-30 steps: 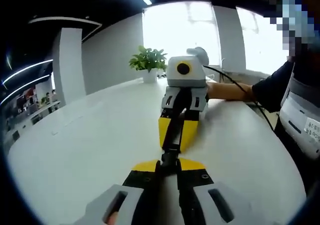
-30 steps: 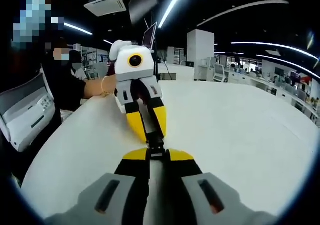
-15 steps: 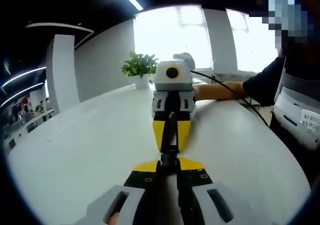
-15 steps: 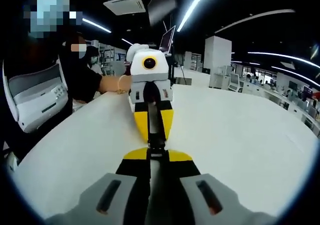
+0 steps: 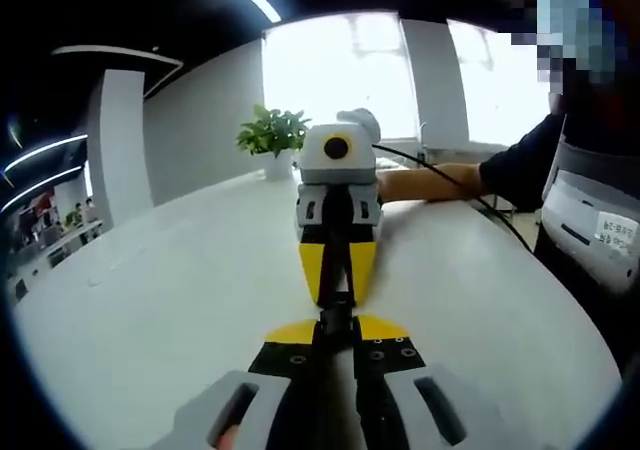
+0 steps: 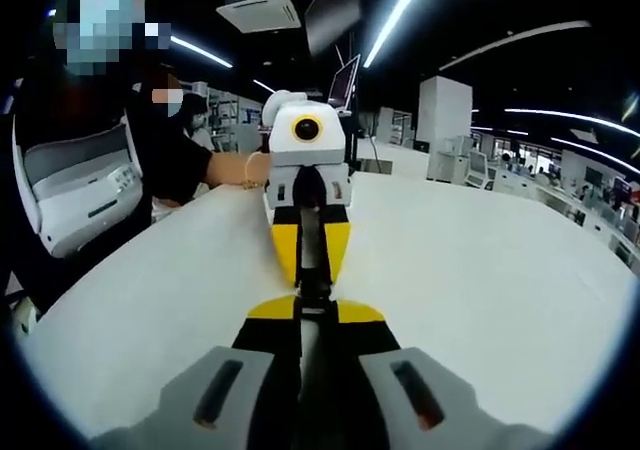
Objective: Snap the two parts of the plastic buckle together until the buckle closes and remains connected.
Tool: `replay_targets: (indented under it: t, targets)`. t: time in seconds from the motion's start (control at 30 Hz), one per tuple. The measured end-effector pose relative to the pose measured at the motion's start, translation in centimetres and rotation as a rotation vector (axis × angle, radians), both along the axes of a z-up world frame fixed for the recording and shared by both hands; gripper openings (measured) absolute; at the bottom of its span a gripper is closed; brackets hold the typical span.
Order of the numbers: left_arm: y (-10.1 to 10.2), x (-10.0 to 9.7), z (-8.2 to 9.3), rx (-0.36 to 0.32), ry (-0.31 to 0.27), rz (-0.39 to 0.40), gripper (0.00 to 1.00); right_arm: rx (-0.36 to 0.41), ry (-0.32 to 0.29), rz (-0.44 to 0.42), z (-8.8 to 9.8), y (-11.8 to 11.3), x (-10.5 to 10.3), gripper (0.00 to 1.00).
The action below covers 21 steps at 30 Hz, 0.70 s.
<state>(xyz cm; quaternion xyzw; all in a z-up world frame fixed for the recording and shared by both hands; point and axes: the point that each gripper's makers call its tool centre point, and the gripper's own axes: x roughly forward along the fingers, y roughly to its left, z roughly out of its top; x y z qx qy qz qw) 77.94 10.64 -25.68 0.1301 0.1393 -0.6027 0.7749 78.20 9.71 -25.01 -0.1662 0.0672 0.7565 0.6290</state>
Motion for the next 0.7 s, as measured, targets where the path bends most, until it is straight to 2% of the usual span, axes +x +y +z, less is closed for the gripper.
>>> replay_targets:
  t: [0.07, 0.1, 0.13, 0.17, 0.33, 0.7]
  targets:
    - [-0.18, -0.27, 0.00, -0.008, 0.010, -0.017, 0.10, 0.009, 0.011, 0.023, 0.03, 0.30, -0.44, 0.09]
    - [-0.39, -0.60, -0.01, -0.008, 0.019, -0.031, 0.10, -0.010, 0.029, 0.046, -0.34, 0.47, -0.91, 0.09]
    - [-0.20, -0.50, 0.04, -0.002, 0.004, -0.029, 0.10, -0.015, 0.000, 0.041, -0.35, 0.57, -0.62, 0.09]
    - [-0.21, -0.43, 0.06, -0.001, 0.005, -0.027, 0.10, -0.016, -0.001, 0.040, -0.41, 0.68, -0.47, 0.09]
    - [-0.14, -0.38, 0.13, 0.012, -0.012, -0.016, 0.10, 0.004, 0.036, 0.022, -0.18, 0.51, -0.81, 0.10]
    - [-0.22, -0.49, 0.14, 0.015, -0.014, 0.000, 0.11, 0.000, 0.020, -0.011, -0.10, 0.45, -0.99, 0.11]
